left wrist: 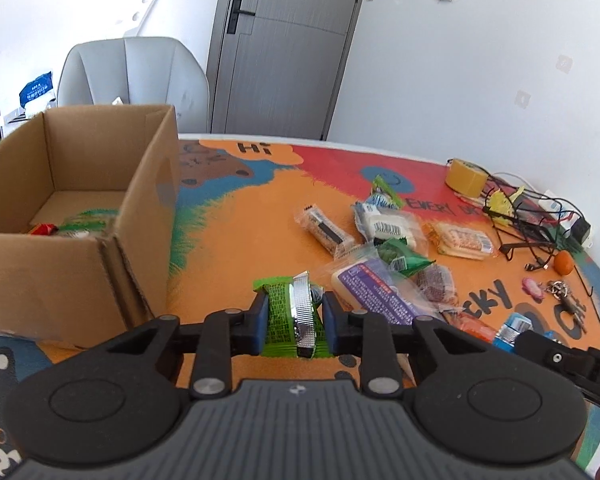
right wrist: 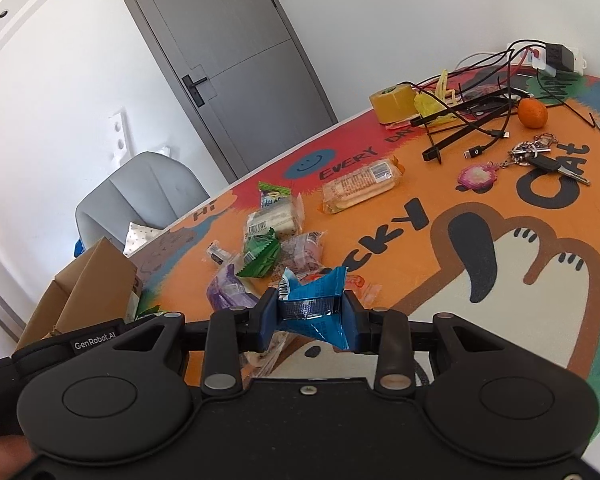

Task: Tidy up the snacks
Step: 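Carry both snacks over the cardboard box and open both grippers to drop them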

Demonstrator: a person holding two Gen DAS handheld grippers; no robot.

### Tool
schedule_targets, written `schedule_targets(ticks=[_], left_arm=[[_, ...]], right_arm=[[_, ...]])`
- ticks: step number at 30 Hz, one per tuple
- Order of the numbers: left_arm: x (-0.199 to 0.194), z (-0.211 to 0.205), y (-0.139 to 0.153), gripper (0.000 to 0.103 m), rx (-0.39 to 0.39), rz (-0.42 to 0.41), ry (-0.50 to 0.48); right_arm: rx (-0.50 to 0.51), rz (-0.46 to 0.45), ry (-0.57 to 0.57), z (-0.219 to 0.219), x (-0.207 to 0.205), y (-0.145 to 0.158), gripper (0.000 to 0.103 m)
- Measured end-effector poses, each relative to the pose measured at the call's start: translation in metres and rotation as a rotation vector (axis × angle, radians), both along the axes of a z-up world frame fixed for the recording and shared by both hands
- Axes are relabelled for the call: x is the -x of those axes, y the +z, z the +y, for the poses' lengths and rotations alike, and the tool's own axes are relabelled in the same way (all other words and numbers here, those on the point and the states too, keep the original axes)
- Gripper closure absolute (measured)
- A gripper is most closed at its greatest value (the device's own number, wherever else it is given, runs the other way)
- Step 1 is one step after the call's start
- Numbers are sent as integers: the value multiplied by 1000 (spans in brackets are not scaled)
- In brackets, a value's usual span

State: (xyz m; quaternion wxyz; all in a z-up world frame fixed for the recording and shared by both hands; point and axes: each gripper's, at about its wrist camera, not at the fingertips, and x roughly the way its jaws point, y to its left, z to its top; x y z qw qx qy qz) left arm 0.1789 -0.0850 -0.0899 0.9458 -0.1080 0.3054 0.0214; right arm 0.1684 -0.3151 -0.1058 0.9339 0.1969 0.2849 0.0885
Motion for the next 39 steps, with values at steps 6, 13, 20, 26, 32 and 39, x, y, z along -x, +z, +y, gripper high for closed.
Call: schedule_targets(ticks=[6, 13, 20, 26, 32, 39], left_arm=[[14, 12, 23, 81, 26, -49, 4], [29, 29, 50, 81, 26, -116, 26], [39, 52, 68, 81, 21, -156, 66], [46, 71, 78, 81, 25, -184, 106], [47, 91, 83, 81, 25, -197, 144], [43, 116, 84, 81, 35, -198, 189]], right_arm=[[0, -39, 26, 16, 2, 14, 69], [-1, -83, 59, 37, 4, 31, 69], [-1, -121, 98, 59, 2, 45, 69], [-5, -149, 130, 79, 0, 57, 69], [-10, -161, 171, 100, -5, 63, 69], [-13, -164, 226, 126, -16, 65, 69]])
